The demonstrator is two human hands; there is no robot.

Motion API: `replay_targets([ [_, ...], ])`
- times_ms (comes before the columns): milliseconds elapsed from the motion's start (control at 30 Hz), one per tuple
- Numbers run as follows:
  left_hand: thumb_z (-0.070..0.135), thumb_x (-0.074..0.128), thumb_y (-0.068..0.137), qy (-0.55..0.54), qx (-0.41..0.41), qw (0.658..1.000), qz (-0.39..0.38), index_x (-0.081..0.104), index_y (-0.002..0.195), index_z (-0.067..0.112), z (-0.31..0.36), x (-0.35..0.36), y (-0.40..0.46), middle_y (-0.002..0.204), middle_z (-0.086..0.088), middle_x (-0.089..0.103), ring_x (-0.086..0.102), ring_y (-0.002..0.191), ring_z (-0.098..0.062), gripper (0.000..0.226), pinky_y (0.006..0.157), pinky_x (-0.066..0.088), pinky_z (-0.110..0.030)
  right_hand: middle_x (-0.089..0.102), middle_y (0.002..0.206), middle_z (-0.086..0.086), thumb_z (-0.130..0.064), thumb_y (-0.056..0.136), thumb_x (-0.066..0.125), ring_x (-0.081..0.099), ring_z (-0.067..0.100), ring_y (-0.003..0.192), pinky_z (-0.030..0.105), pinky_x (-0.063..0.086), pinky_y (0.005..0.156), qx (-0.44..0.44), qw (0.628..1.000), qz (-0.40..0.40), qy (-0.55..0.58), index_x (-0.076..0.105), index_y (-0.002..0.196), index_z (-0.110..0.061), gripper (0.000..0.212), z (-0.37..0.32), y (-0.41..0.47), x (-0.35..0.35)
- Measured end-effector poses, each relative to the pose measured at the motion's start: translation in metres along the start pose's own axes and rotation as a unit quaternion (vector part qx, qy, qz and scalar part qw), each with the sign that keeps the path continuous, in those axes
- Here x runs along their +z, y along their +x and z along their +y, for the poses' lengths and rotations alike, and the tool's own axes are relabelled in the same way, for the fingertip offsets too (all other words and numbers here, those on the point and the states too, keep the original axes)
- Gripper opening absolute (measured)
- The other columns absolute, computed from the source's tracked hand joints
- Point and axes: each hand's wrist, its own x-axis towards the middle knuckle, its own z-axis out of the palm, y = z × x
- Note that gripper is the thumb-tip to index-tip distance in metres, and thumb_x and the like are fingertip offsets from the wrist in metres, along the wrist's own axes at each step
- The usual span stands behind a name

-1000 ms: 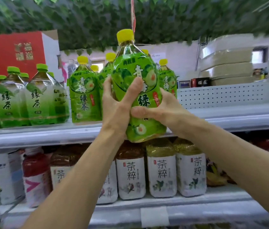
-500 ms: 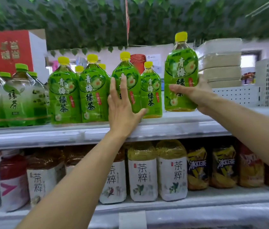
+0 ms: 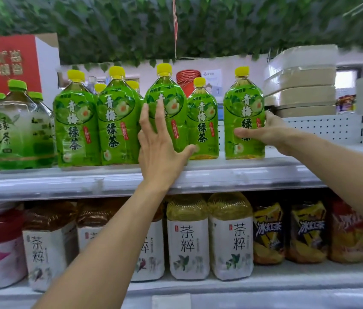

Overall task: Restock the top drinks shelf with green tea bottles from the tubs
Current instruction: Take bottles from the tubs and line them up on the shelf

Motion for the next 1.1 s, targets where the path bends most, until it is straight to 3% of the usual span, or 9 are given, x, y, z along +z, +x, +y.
replay_targets([
  [167, 0.052, 0.082, 0.074, 0.003, 0.007, 1.000, 0.008, 0.002, 0.160, 0.033, 0.000, 0.000, -0.001, 0.166, 0.000, -0.003, 0.035, 0.138, -0.032, 0.119, 0.080, 0.047, -0.039, 0.067, 0.113, 0.005, -0.074, 0.011, 0.089, 0.063, 0.028, 0.109, 0.049, 0.047, 0.102, 0.038, 0.998, 0.017, -0.055, 0.055, 0.120, -0.015, 0.128, 0.027, 0.051, 0.000],
  [267, 0.052, 0.081, 0.074, 0.009, 0.009, 1.000, 0.009, 0.001, 0.160, 0.034, -0.001, 0.002, -0.001, 0.166, 0.000, -0.003, 0.035, 0.138, -0.030, 0.119, 0.074, 0.044, -0.034, 0.068, 0.114, 0.005, -0.074, 0.002, 0.086, 0.064, 0.027, 0.108, 0.048, 0.047, 0.103, 0.042, 0.997, -0.003, -0.058, 0.057, 0.125, -0.016, 0.138, 0.030, 0.064, 0.003],
  [500, 0.057, 0.079, 0.075, 0.022, 0.016, 1.000, 0.009, 0.002, 0.161, 0.032, -0.004, 0.004, 0.000, 0.167, -0.001, -0.002, 0.034, 0.140, -0.027, 0.118, 0.067, 0.044, -0.028, 0.067, 0.124, 0.002, -0.072, 0.008, 0.089, 0.060, 0.027, 0.117, 0.051, 0.042, 0.108, 0.082, 0.994, -0.038, -0.057, 0.058, 0.129, -0.020, 0.135, 0.025, 0.065, 0.005],
  [600, 0.057, 0.078, 0.076, 0.024, 0.016, 1.000, 0.005, 0.003, 0.161, 0.032, -0.004, 0.002, -0.001, 0.167, -0.001, -0.002, 0.032, 0.142, -0.027, 0.116, 0.070, 0.049, -0.031, 0.055, 0.141, 0.008, -0.065, 0.032, 0.090, 0.051, 0.031, 0.129, 0.051, 0.038, 0.111, 0.115, 0.990, -0.028, -0.081, 0.045, 0.142, -0.015, 0.129, 0.000, 0.038, 0.020],
  [700, 0.056, 0.074, 0.081, 0.027, 0.013, 1.000, -0.003, 0.003, 0.161, 0.028, -0.005, 0.000, -0.002, 0.167, -0.006, -0.003, 0.016, 0.150, -0.027, 0.111, 0.098, 0.052, -0.041, 0.034, 0.153, 0.022, -0.039, 0.084, 0.075, 0.040, 0.038, 0.136, 0.047, 0.037, 0.111, 0.123, 0.973, 0.028, -0.192, 0.016, 0.154, 0.001, 0.100, -0.019, 0.007, 0.039],
  [800, 0.060, 0.060, 0.090, 0.053, 0.040, 0.997, -0.032, 0.001, 0.162, 0.023, -0.011, -0.008, -0.009, 0.168, -0.010, -0.005, 0.002, 0.154, -0.026, 0.100, 0.124, 0.023, -0.044, 0.030, 0.153, 0.024, -0.037, 0.094, 0.065, 0.037, 0.038, 0.137, 0.046, 0.035, 0.111, 0.072, 0.956, 0.046, -0.281, 0.013, 0.153, 0.002, 0.088, -0.031, -0.029, 0.053],
  [933, 0.066, 0.041, 0.096, 0.084, 0.070, 0.991, -0.078, 0.004, 0.161, 0.025, -0.031, -0.037, -0.041, 0.168, -0.004, 0.001, -0.001, 0.155, -0.021, 0.086, 0.126, -0.004, -0.044, 0.032, 0.154, 0.012, -0.045, 0.092, 0.063, 0.032, 0.030, 0.141, 0.049, 0.033, 0.112, -0.086, 0.937, 0.061, -0.333, 0.027, 0.152, -0.015, 0.076, -0.038, -0.095, 0.083],
  [1000, 0.067, 0.036, 0.094, 0.075, 0.078, 0.992, -0.071, 0.012, 0.161, 0.024, -0.044, -0.058, -0.062, 0.167, -0.004, 0.013, 0.006, 0.155, -0.022, 0.082, 0.125, 0.000, -0.046, 0.038, 0.151, 0.008, -0.042, 0.093, 0.062, 0.036, 0.027, 0.138, 0.044, 0.035, 0.109, -0.175, 0.924, 0.082, -0.329, 0.033, 0.150, -0.018, 0.068, -0.039, -0.135, 0.107],
  [1100, 0.062, 0.039, 0.093, 0.079, 0.078, 0.993, -0.043, 0.031, 0.155, 0.019, -0.071, -0.101, -0.097, 0.157, -0.006, 0.036, 0.030, 0.147, -0.026, 0.076, 0.122, 0.022, -0.050, 0.051, 0.138, 0.009, -0.033, 0.091, 0.065, 0.048, 0.030, 0.127, 0.046, 0.044, 0.098, -0.264, 0.907, 0.101, -0.312, 0.046, 0.140, -0.013, 0.057, -0.036, -0.187, 0.147],
])
